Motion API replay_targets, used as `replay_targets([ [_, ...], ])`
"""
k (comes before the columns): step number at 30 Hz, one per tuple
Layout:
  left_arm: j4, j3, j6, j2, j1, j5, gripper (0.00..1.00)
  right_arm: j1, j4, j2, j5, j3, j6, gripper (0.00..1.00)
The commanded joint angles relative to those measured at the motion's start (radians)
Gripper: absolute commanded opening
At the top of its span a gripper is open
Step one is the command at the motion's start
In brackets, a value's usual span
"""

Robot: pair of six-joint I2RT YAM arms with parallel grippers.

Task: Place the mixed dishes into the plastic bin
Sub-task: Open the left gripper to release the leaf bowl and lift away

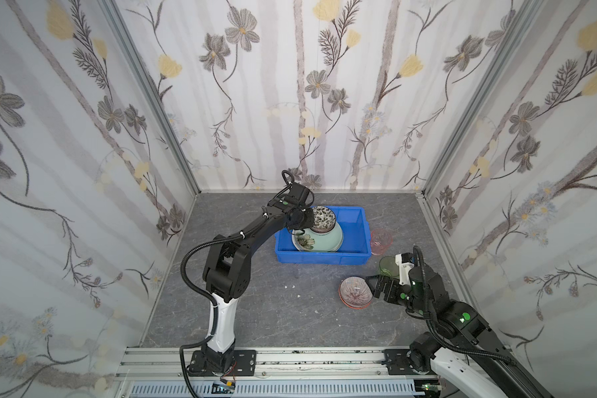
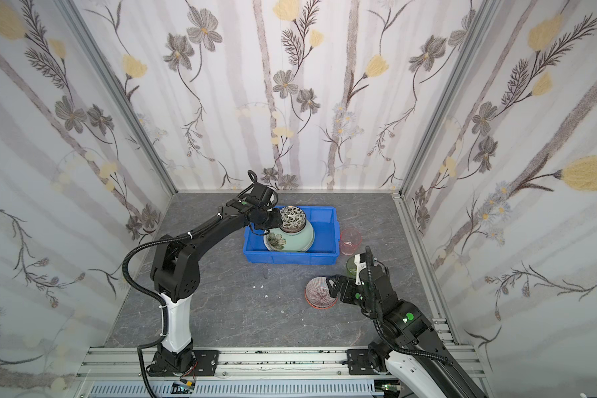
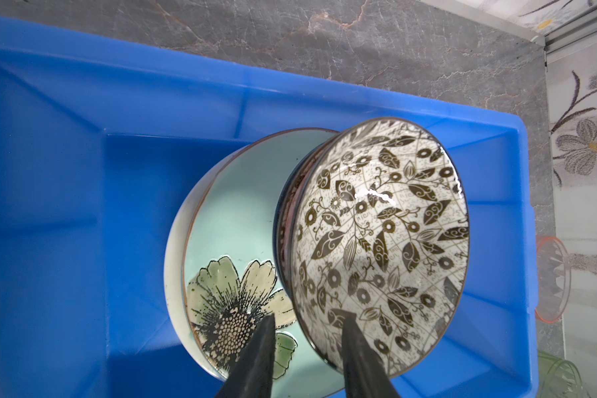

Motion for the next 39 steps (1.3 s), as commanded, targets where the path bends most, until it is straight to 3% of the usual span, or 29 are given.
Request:
replay_targets([
  [1, 0.008, -0.003, 0.002, 0.013, 0.000, -0.007, 0.32, -0.001, 0.015, -0.001, 0.003, 0.005, 0.001, 1.00],
  [17, 0.010, 0.020, 0.003, 0.048, -0.001, 0.004, 0.29, -0.002, 0.012, 0.008, 0.002, 0.004, 0.000, 1.00],
  [22, 0.010, 0.030, 0.004, 0.030, -0.002, 0.003, 0.33, -0.003, -0.019, 0.025, 0.026, 0.006, 0.001, 1.00],
  [30, 0.009, 0.018, 0.006, -0.015, -0.002, 0.005, 0.50, -0.004, -0.038, 0.098, 0.024, 0.021, -0.016, 0.98],
  [35, 0.009, -0.018, 0.004, -0.073, -0.003, 0.004, 0.64, -0.004, -0.071, 0.168, 0.012, 0.029, -0.036, 0.89],
  [39, 0.008, -0.060, 0.001, -0.138, -0.002, 0.002, 0.82, -0.004, -0.088, 0.218, -0.011, 0.030, -0.046, 0.84],
])
